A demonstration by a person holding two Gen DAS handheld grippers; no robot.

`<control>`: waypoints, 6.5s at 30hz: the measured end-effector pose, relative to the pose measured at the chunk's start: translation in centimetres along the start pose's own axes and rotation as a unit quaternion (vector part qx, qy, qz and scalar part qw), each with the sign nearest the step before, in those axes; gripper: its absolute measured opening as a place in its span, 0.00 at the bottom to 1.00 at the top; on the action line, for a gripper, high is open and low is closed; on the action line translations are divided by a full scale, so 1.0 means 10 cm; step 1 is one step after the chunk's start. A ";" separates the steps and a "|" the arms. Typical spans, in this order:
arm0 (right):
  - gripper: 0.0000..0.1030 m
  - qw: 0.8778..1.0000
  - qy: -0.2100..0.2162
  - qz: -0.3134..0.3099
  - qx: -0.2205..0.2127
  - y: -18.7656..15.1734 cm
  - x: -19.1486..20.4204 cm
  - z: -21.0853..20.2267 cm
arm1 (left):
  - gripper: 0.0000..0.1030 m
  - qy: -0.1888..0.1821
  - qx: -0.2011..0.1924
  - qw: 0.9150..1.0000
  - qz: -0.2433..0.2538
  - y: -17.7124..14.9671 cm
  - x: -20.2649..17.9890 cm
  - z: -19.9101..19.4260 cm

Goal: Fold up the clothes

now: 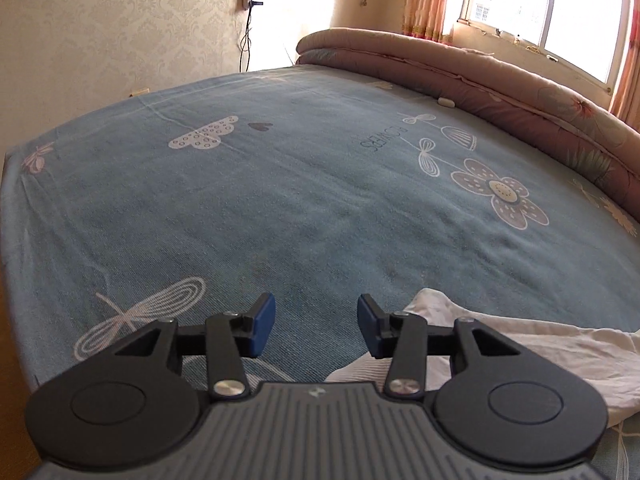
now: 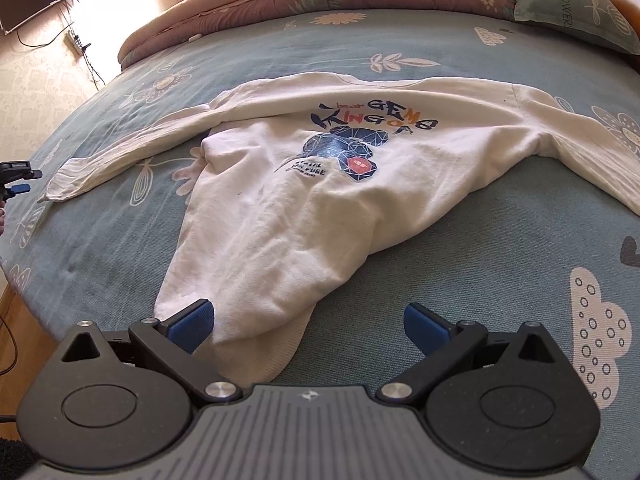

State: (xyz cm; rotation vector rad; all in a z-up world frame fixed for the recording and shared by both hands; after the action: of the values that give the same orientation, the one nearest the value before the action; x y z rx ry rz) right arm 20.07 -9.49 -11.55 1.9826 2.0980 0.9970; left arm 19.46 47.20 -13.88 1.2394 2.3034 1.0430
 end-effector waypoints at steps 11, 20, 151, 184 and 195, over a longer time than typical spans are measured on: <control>1.00 1.000 -0.011 -0.007 0.000 0.03 0.04 0.01 | 0.44 -0.014 -0.022 0.995 0.095 -0.28 -0.53 0.07; 1.00 1.000 -0.011 -0.016 0.006 0.00 0.12 0.08 | 0.17 -0.074 -0.002 0.992 0.101 -0.30 -0.69 -0.06; 1.00 0.987 -0.101 0.003 -0.128 -0.51 -1.12 -0.16 | 0.67 -0.242 -0.118 0.768 0.582 -1.04 -4.53 -2.01; 1.00 0.987 -0.117 -0.003 -0.106 -0.45 -1.08 -0.15 | 0.09 -0.293 0.019 0.885 0.362 -1.21 -3.70 -1.58; 1.00 0.943 -0.059 -0.289 -0.153 0.22 0.00 0.07 | 0.10 -0.271 0.026 0.890 0.366 -1.33 -3.52 -1.35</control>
State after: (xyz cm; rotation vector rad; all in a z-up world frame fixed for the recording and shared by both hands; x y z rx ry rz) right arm 22.30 -9.29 -10.99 1.1433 2.1025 0.9729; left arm 23.97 7.57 -16.36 2.1749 1.4533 0.6804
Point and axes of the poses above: each gripper's, at about its wrist camera, not at the fingertips, and z roughly the way its jaws point, x to its left, y to its top, the point moved 10 cm from there along z, roughly the way its jaws point, and after that the axes turned 15 degrees about z, right-handed, at the moved point
